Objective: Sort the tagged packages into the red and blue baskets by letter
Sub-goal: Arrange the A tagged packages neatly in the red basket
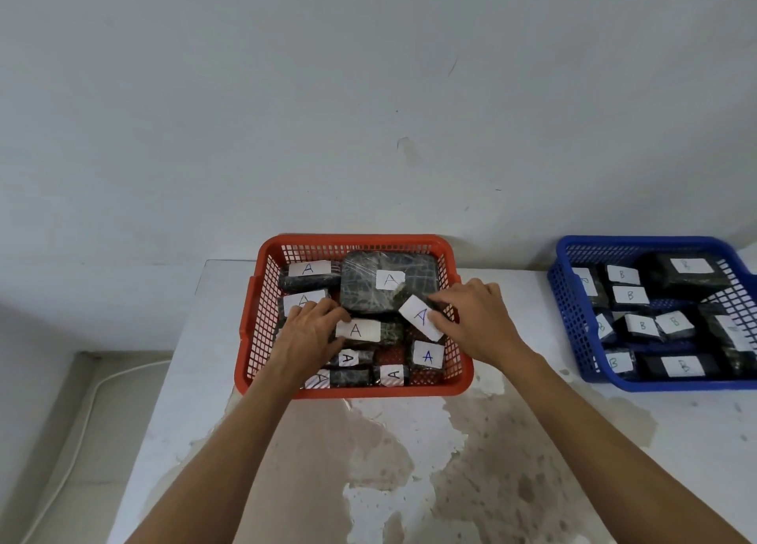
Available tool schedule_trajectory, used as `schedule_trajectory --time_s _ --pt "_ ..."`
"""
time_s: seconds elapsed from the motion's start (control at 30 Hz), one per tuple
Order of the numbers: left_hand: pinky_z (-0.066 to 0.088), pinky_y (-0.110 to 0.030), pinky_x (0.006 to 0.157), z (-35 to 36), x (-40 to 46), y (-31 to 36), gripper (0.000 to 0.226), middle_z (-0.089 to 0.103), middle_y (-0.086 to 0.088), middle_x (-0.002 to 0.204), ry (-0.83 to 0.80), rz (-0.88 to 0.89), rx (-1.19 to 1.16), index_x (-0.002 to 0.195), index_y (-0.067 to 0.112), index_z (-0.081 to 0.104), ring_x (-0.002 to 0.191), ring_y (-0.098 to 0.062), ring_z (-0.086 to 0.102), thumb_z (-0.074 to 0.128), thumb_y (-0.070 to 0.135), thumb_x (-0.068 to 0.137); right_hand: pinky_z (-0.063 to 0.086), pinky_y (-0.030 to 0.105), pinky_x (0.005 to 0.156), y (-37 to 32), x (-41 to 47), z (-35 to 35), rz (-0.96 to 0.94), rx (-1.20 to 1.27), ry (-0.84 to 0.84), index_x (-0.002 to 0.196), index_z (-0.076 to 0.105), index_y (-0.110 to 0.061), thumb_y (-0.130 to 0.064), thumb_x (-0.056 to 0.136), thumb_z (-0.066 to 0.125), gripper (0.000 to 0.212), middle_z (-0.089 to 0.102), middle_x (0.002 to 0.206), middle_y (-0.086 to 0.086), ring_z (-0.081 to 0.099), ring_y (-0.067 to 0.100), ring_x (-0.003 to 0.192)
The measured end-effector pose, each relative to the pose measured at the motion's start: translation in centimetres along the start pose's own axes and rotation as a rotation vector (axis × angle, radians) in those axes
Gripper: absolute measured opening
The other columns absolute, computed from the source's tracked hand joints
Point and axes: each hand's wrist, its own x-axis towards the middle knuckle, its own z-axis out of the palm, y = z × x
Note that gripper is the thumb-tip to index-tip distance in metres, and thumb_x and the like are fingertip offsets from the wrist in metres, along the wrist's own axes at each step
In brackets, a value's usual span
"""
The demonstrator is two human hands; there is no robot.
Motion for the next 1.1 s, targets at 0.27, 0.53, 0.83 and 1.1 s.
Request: schedule_trajectory --time_s 0.27,0.53,0.83,1.1 --pt "0.036 -0.032 0.09 1.1 1.5 5.9 0.04 0.062 0.014 0.109 -0.051 0.205 -0.065 0.119 0.034 0.06 0.101 -0.012 0.051 0.06 0.053 0.085 0.049 0.045 0.089 0.7 -1.7 -0.8 0.294 0.468 0.105 0.109 0.073 -0.026 -0.036 0.092 0.065 0.021 0.069 0.09 -0.019 0.06 0.006 0.082" --pt "0.032 -0.037 0.095 3.3 3.7 9.6 0.059 0.057 0.006 0.127 -0.093 0.277 0.126 0.131 0.031 0.054 0.112 -0.021 0.044 0.058 0.062 0.082 0.048 0.016 0.066 2.4 -4.1 -1.1 0.396 0.522 0.126 0.11 0.07 -0.026 -0.033 0.093 0.066 0.019 0.071 0.097 -0.013 0.063 0.008 0.084" --pt "0.046 -0.026 0.088 0.8 1.5 6.7 0.053 0.061 0.01 0.108 0.12 0.099 -0.299 0.115 0.025 0.059 0.096 -0.007 0.057 0.063 0.061 0.076 0.046 0.01 0.056 1.9 -3.8 -1.5 0.396 0.606 0.086 0.123 0.064 -0.026 -0.028 0.093 0.066 0.03 0.069 0.085 -0.01 0.061 -0.004 0.071" --pt "0.051 -0.028 0.082 0.6 -2.2 2.1 0.072 0.06 0.002 0.123 0.11 -0.228 -0.301 0.14 0.03 0.041 0.103 -0.011 0.058 0.06 0.065 0.079 0.031 0.037 0.082 -2.5 -3.7 1.3 0.14 -0.187 -0.041 0.118 0.059 -0.035 -0.046 0.092 0.053 0.029 0.071 0.102 -0.001 0.058 0.021 0.087"
